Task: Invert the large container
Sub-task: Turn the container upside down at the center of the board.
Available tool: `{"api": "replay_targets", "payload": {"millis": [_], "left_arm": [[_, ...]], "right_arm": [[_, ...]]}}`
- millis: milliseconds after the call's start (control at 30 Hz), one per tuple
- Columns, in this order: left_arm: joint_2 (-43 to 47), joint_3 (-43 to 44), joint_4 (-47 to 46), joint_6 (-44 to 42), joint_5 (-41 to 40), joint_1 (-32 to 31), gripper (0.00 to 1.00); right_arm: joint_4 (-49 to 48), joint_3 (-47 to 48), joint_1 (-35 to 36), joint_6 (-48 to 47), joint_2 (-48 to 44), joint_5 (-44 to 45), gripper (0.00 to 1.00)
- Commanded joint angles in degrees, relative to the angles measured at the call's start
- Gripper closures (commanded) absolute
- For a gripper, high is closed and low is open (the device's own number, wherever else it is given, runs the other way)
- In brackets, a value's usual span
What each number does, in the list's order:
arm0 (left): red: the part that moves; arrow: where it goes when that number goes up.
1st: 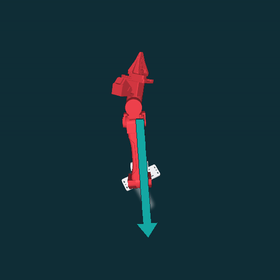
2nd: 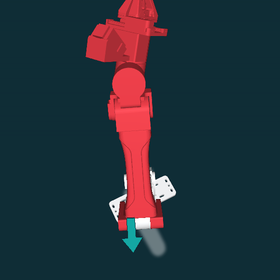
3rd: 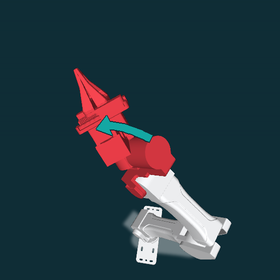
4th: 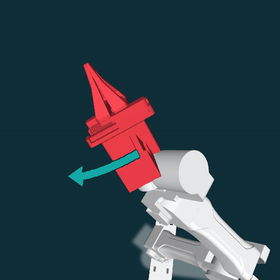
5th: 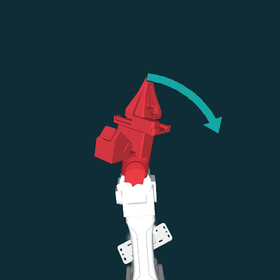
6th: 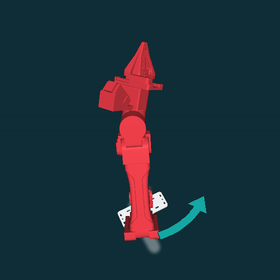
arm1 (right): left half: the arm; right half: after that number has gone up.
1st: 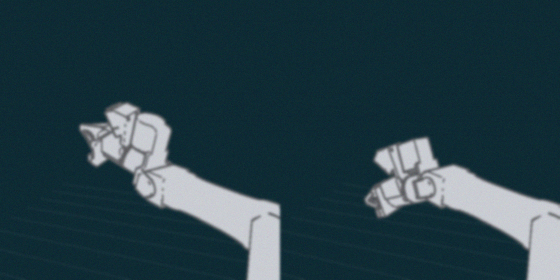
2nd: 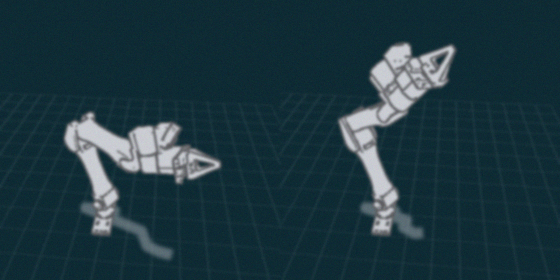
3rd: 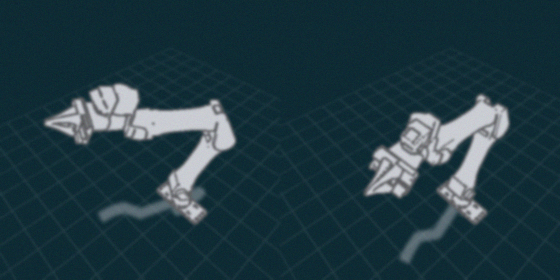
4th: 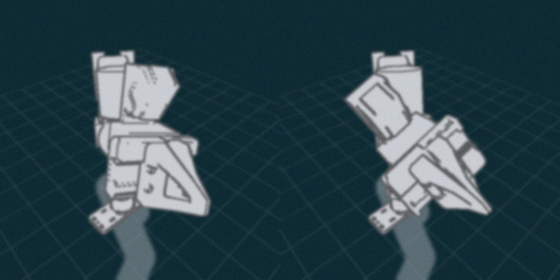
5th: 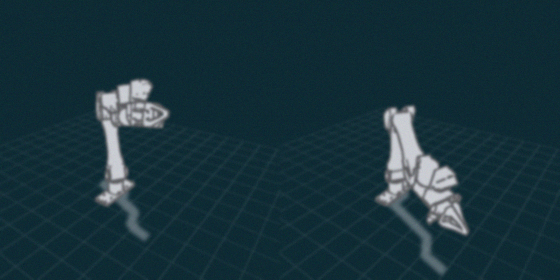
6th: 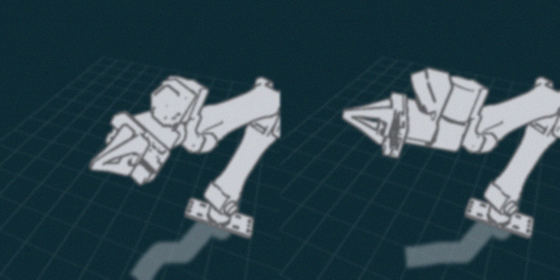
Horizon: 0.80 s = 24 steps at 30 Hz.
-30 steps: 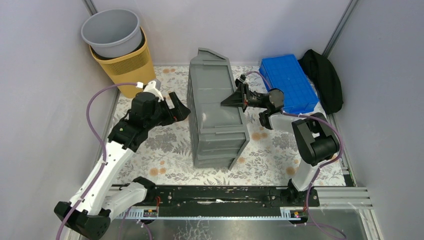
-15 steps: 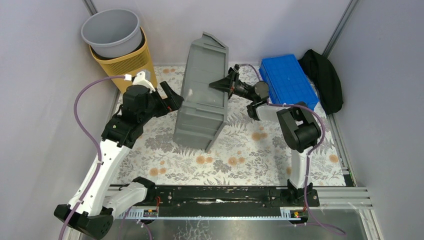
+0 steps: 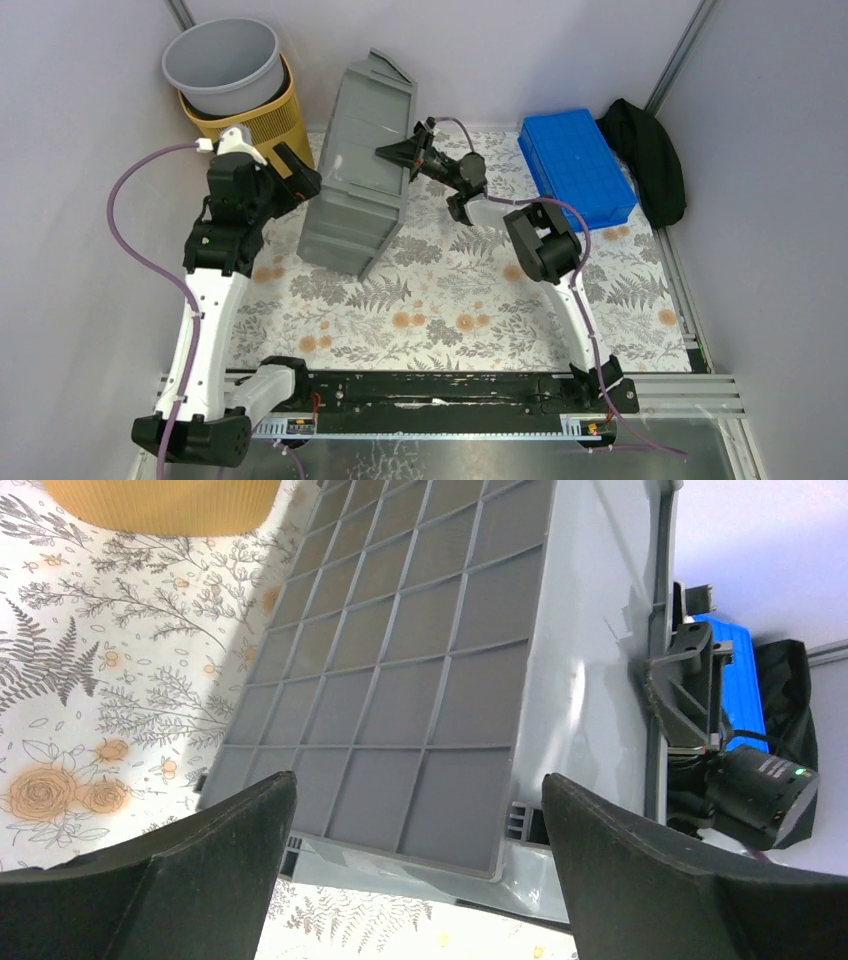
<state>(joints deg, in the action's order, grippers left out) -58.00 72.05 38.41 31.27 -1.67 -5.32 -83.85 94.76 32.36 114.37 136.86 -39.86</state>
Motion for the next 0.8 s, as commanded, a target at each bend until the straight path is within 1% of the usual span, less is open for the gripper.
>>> {"api": "replay_targets", "payload": {"millis": [0,100,267,300,367,433,500,633,767], "left_arm": [[-1.6,2.6,0.8,-2.5,9.1,6.0,0.00],[-3.3,2.7,0.0,-2.4,13.2,8.4,0.00],[-4.4,1.9,-1.8,-2.3,15.4,8.8,0.00],[-4.5,1.6,-2.1,-2.3,15.9,8.8,0.00],[-5.0,1.2,-2.5,-2.5,17.5,8.8,0.00],[-5.1,0.7,-2.7,-2.6,18.5,8.8,0.00],[-5.0,0.2,-2.8,-2.8,18.8,8.8,0.00],[-4.8,-0.6,-3.1,-2.8,19.5,8.8,0.00],[-4.7,-1.1,-3.4,-2.6,20.6,8.9,0.01]], "right_arm": [[-14.1,9.5,1.6,-0.2,1.9,8.9,1.00],[-14.1,10.4,1.8,0.2,4.3,9.1,1.00],[-14.1,5.0,1.7,-0.9,4.1,6.9,1.00],[-14.0,4.1,1.7,-0.7,4.0,6.3,0.99],[-14.0,2.1,1.5,0.0,3.7,5.3,0.84],[-13.9,0.0,1.3,-0.6,2.7,4.0,0.78],[-13.9,-4.4,0.8,-1.5,0.9,3.4,0.66],[-13.8,-9.4,-0.2,-2.7,-1.5,1.4,0.58],[-13.4,-13.5,-1.1,-3.1,-3.8,0.1,0.53]]}}
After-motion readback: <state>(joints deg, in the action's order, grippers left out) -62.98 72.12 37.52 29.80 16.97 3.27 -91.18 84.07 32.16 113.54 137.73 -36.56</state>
